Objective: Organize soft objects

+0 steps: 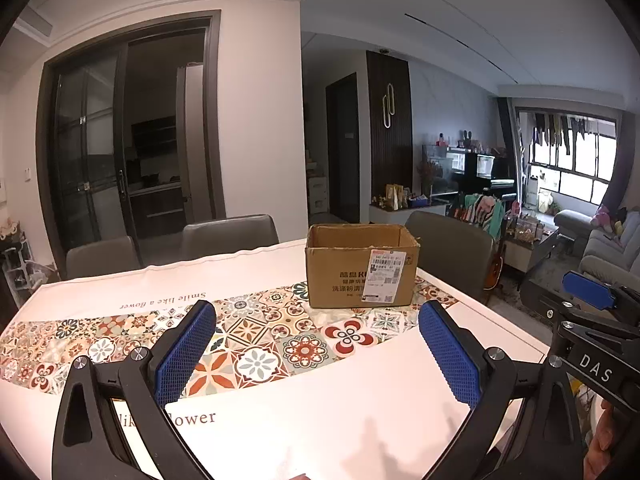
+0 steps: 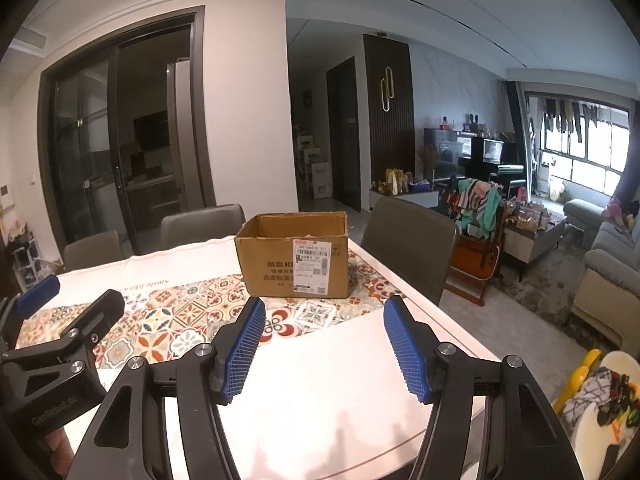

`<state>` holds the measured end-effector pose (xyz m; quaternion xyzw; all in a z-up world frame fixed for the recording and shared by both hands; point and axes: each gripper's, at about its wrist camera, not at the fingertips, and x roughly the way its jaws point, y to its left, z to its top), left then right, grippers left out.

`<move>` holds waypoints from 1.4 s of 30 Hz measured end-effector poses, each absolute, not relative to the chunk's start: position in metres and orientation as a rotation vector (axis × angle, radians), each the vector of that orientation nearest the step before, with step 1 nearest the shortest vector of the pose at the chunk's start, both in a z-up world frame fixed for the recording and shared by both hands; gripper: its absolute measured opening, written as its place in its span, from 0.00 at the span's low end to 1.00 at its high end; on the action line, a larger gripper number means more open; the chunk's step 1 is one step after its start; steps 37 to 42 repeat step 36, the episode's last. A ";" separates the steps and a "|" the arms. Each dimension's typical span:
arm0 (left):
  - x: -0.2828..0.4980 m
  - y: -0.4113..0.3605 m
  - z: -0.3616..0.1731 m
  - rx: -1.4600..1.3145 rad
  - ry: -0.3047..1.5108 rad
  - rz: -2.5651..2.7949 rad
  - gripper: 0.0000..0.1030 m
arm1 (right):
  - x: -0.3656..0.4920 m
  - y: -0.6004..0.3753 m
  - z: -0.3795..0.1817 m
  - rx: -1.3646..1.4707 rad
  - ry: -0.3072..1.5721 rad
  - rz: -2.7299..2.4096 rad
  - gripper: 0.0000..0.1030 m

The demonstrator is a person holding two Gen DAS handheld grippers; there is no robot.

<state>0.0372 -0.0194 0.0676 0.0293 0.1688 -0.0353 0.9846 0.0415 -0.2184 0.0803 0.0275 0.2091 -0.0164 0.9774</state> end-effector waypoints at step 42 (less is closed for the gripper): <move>0.038 -0.034 0.056 0.074 0.364 -0.082 1.00 | 0.044 -0.233 0.061 0.109 0.465 -0.021 0.61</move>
